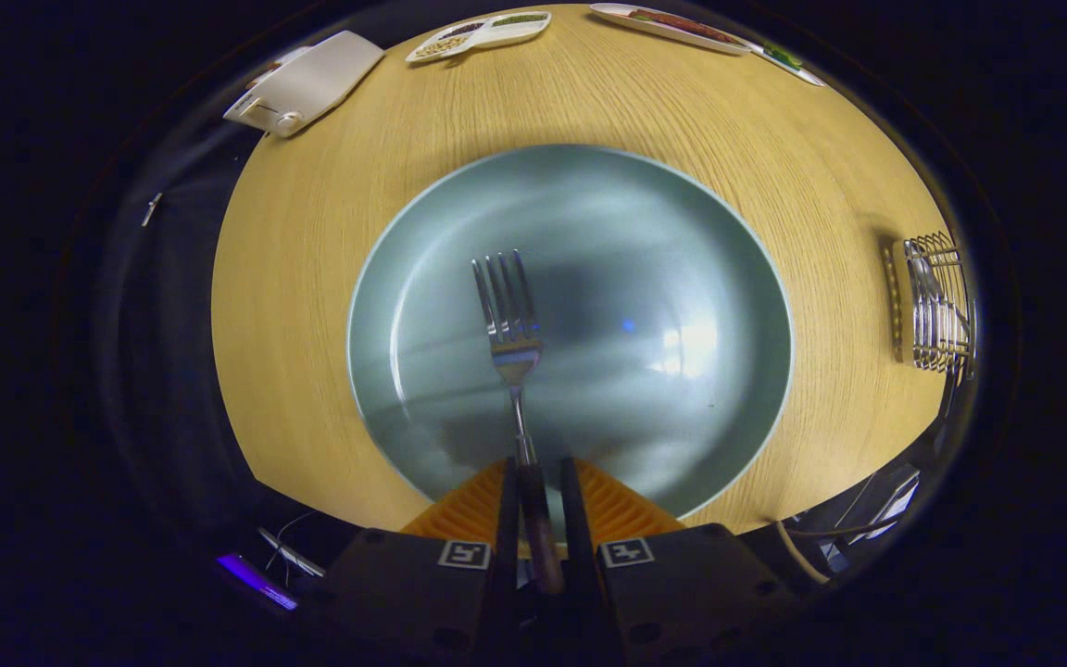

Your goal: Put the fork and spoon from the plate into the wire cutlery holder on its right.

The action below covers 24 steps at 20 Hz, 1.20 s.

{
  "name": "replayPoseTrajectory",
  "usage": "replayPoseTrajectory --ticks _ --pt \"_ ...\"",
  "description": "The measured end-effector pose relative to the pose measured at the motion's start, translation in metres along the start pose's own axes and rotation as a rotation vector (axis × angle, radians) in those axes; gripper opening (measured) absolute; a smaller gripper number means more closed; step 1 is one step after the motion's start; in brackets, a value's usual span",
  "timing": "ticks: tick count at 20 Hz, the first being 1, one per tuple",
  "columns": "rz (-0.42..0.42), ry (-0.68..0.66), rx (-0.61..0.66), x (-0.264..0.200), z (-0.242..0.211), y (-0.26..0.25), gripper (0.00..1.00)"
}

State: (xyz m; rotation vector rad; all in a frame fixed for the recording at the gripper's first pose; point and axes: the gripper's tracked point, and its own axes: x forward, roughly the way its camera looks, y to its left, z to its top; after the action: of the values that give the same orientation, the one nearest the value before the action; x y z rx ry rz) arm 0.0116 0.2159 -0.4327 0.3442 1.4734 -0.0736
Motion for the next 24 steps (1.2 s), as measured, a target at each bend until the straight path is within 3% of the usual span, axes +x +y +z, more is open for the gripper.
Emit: replayPoseTrajectory --ticks 3,4,7,18,24 --pt "0.053 0.011 -0.012 0.015 -0.002 0.002 0.21" --pt "0.059 0.005 -0.022 0.0 0.002 0.001 0.13" --pt "0.09 -0.006 -0.079 -0.002 0.005 0.001 0.1" --pt "0.229 -0.061 -0.161 -0.063 0.02 0.01 0.09" --pt "0.251 -0.052 -0.172 -0.141 0.028 -0.042 0.09"
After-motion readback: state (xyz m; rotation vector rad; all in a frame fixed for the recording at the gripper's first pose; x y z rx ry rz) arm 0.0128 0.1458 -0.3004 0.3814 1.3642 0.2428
